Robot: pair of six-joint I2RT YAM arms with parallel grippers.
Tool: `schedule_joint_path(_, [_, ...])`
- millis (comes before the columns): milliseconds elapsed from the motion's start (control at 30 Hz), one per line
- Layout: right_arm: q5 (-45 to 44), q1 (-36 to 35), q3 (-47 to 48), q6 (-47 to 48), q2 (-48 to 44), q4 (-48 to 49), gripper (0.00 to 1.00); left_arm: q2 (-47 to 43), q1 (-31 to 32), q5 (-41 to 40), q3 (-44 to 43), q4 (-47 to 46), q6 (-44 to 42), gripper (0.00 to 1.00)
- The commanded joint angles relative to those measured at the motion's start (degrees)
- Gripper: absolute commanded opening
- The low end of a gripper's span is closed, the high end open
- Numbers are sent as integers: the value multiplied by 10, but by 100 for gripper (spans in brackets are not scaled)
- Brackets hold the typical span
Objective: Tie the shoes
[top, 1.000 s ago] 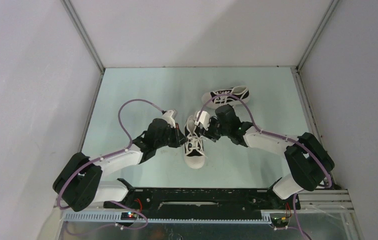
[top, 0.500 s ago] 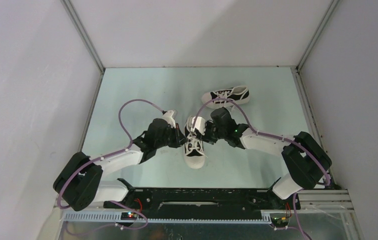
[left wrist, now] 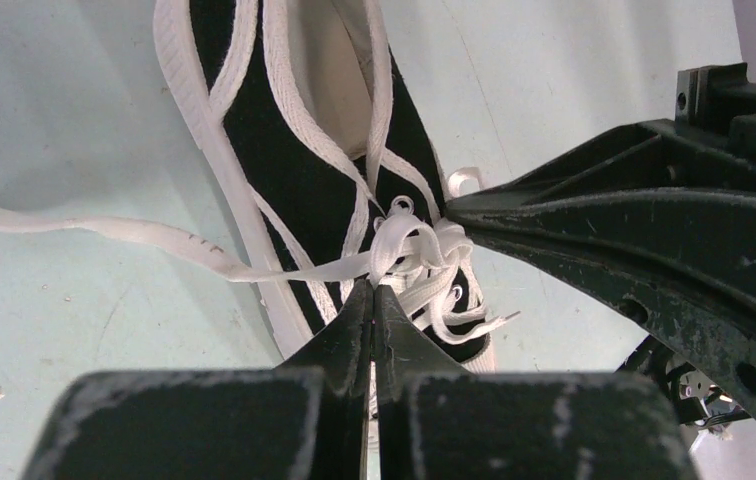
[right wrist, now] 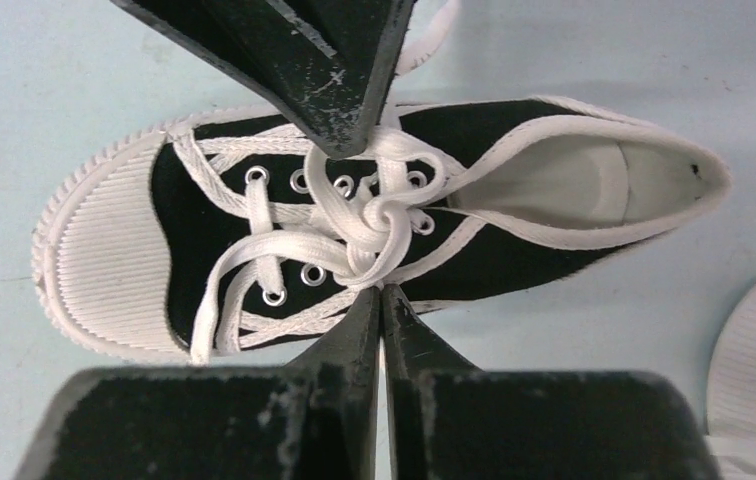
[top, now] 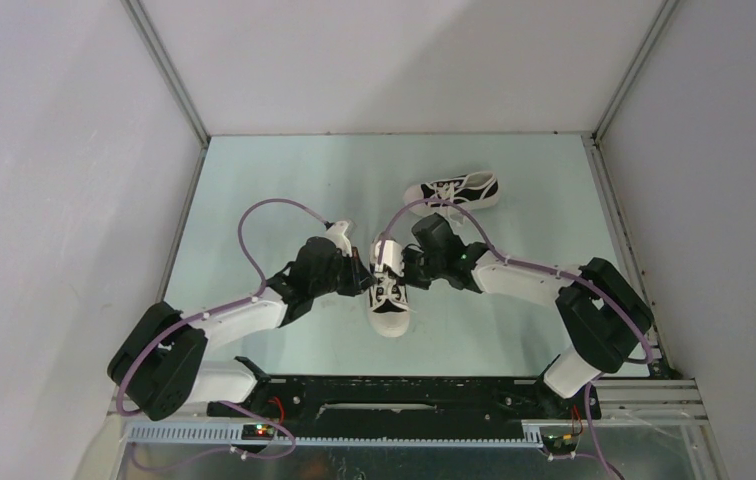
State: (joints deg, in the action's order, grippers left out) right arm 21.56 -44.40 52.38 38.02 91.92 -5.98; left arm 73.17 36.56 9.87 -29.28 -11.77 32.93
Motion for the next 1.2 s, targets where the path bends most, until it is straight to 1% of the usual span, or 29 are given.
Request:
schedule_joint_path(0, [23, -7, 27, 10, -1, -31, 0, 2, -3, 11, -22, -17, -15, 0])
schedule_joint_path(33, [21, -7, 28, 5, -5, -35, 0, 2, -3, 10, -22, -17, -15, 0])
schedule_joint_path(167, [-23, -6, 28, -65, -27, -43, 0, -1, -3, 7, -21, -10, -17, 0])
schedule_joint_path(300, [-75, -6, 28, -167, -39, -56, 0, -5, -3, -4, -19, 3, -16, 0])
schedule_joint_path(567, [-159, -4, 27, -343, -22, -44, 0, -11, -7, -13, -4, 12, -10, 0])
schedule_joint_path(867, [-192, 34, 27, -554, -17, -47, 0, 7, -12, -3, 18, 1, -5, 0])
schedule_joint_path(1000, [-255, 39, 27, -633, -16, -68, 0, 17, -14, 2, 26, -8, -1, 0])
schedule_joint_path(1167, [-303, 40, 26, -711, -8, -88, 0, 30, -22, 3, 31, -14, 3, 0])
